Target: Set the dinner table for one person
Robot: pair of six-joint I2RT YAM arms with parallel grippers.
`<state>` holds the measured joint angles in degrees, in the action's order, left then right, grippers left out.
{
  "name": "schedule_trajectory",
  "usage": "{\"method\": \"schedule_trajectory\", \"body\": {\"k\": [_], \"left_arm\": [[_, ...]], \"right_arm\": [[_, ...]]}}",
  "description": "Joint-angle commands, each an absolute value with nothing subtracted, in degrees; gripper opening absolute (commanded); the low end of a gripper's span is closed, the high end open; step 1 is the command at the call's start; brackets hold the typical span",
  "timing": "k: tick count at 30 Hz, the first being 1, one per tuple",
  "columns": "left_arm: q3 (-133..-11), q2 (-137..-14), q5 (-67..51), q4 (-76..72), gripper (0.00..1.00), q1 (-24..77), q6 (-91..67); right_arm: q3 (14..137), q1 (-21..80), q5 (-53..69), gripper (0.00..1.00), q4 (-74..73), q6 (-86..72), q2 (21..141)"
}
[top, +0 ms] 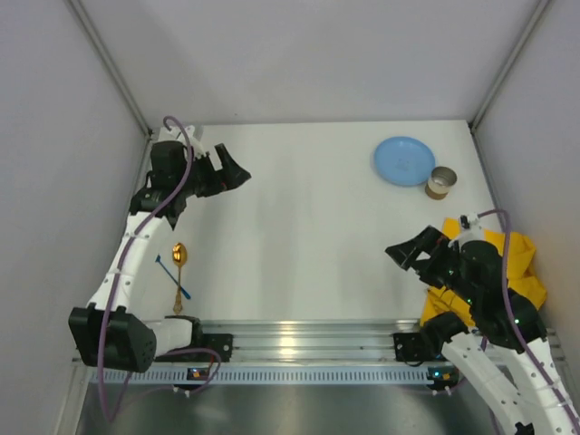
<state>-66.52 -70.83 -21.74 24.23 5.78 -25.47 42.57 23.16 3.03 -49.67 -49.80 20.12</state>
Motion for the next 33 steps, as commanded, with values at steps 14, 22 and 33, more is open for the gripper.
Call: {"method": "schedule_trajectory", "body": {"k": [14,22,33], "left_arm": [[-56.1,-63.5,-15.2,28.1,0.99,16.5,-32.7],[-56.4,-67.8,-12.9,25.7,0.99,20.3,-31.2],[-59.9,-68.0,-13.1,29.2,0.98,20.3,-28.0]], "right_arm": [[57.9,0.4,-7.9,0.99,-53.6,-37.4,61.3],[55.6,-8.4,-7.2,0.94,-47.1,-33.1,79.1],[46.7,-11.9,-9.5,0.57,-36.7,-34.2,90.0]]}}
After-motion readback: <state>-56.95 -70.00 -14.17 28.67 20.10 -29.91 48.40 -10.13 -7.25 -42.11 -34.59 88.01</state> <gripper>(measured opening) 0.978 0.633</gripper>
